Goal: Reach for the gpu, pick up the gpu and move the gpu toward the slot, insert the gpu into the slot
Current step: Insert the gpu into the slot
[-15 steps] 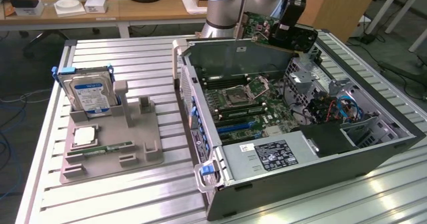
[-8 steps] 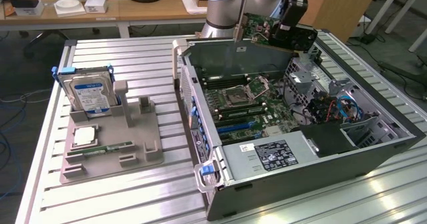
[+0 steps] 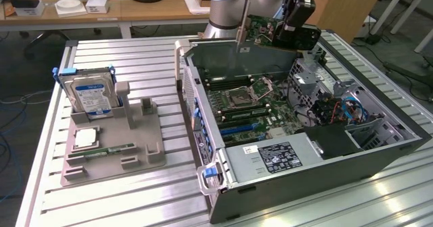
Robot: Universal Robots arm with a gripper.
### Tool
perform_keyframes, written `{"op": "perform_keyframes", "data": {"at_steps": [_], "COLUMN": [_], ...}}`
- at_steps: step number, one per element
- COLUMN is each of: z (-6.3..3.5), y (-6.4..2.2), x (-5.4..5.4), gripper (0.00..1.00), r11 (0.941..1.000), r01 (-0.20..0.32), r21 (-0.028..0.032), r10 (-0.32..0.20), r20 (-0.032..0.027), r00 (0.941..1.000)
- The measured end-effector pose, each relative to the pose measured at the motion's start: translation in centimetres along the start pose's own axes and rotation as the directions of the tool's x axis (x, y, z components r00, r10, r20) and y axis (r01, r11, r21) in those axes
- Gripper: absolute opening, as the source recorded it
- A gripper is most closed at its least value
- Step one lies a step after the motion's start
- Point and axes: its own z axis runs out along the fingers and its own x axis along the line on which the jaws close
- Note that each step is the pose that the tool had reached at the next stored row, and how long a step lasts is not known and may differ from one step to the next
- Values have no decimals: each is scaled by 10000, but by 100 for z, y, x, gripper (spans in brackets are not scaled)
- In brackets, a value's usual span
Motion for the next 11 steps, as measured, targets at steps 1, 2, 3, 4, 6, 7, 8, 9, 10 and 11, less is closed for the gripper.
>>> {"op": "perform_keyframes", "data": {"at_steps": [1, 2, 3, 4, 6, 7, 8, 9, 10, 11], "z": [1, 1, 2, 3, 4, 5, 6, 7, 8, 9], "y": [0, 0, 0, 0, 0, 0, 0, 0, 0, 0], "x": [0, 0, 0, 0, 0, 0, 0, 0, 0, 0], "gripper": [27, 27, 27, 27, 27, 27, 27, 27, 27, 27], "r11": [9999, 9997, 9993, 9986, 9967, 9955, 9942, 9926, 9909, 9891], "r01": [124, 251, 376, 526, 806, 943, 1079, 1212, 1347, 1472], "r21": [-4, -9, -14, -19, -26, -28, -28, -29, -29, -27], "r10": [-124, -251, -376, -526, -806, -944, -1079, -1212, -1347, -1472], "r20": [-1, -2, -2, -3, -3, -3, -2, -1, 0, 1], "r00": [9999, 9997, 9993, 9986, 9967, 9955, 9942, 9926, 9909, 9891]}}
